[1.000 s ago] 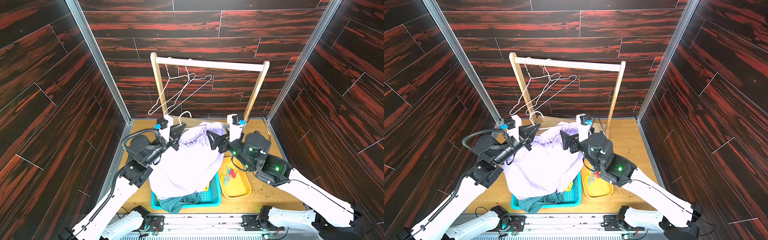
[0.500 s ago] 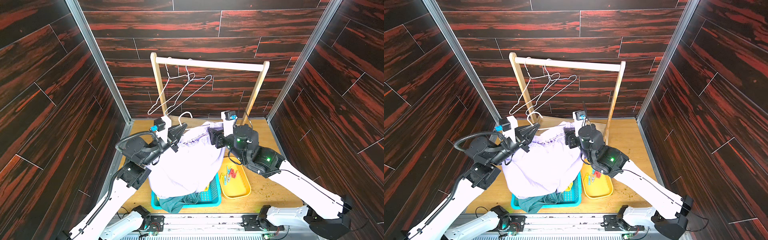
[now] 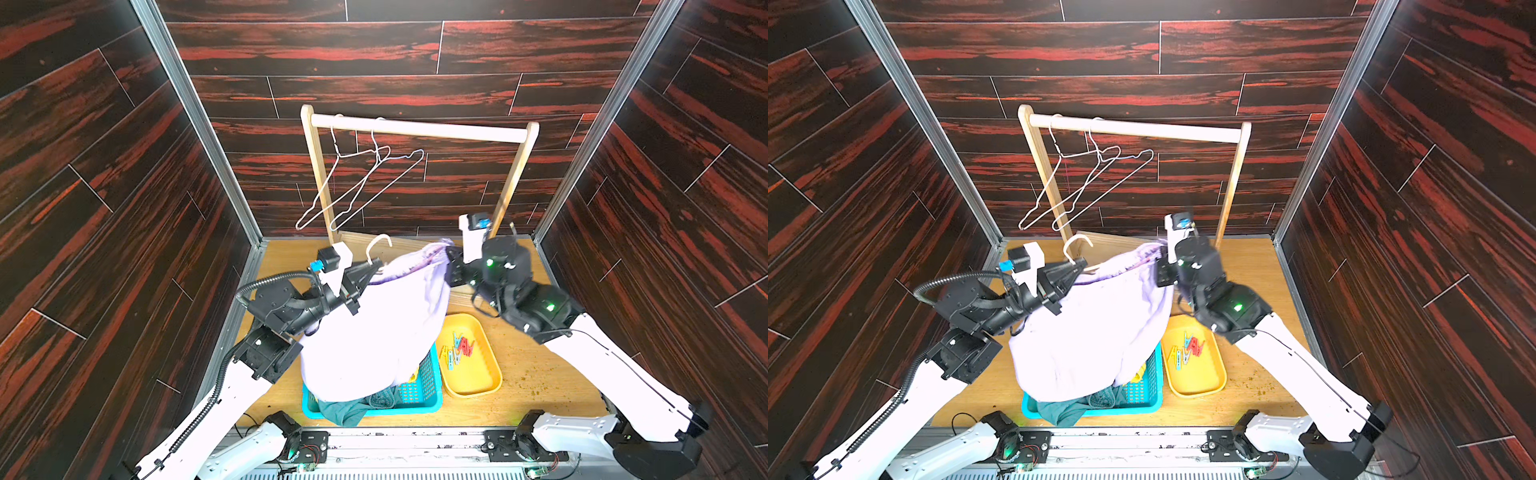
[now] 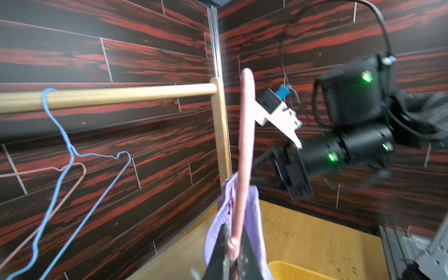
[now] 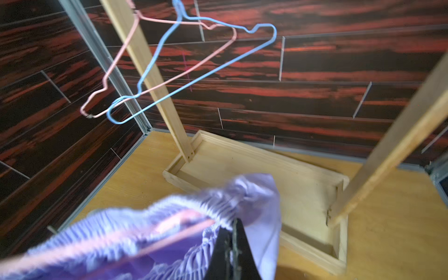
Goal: Remove the clothespins securing shorts to the hanger
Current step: Remove the shorts from the hanger.
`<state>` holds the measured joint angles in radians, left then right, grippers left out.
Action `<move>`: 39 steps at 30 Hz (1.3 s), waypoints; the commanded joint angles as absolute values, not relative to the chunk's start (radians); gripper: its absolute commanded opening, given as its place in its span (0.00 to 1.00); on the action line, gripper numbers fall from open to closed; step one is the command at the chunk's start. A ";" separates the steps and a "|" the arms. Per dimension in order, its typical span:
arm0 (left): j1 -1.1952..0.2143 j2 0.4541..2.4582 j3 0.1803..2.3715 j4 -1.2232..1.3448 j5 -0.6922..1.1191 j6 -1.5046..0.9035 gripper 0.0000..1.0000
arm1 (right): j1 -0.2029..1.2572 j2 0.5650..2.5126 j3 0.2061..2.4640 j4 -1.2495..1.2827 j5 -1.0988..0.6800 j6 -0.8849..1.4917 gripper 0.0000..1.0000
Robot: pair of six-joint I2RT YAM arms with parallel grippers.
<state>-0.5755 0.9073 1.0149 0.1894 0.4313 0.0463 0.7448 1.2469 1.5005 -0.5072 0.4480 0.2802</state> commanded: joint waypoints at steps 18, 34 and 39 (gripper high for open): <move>-0.592 0.807 0.954 0.188 0.383 0.158 0.00 | 0.408 1.173 1.287 -0.477 -0.139 0.462 0.10; -0.594 0.814 0.963 0.183 0.363 0.137 0.00 | 0.349 1.041 1.082 -0.189 -0.401 0.507 0.49; -0.594 0.822 0.975 0.166 0.381 0.129 0.00 | 0.315 0.960 1.043 -0.169 -0.430 0.489 0.47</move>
<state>-0.5922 0.8223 0.9443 0.1463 0.3599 0.1307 0.3210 1.0115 1.0588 -0.2165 -0.3843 0.5041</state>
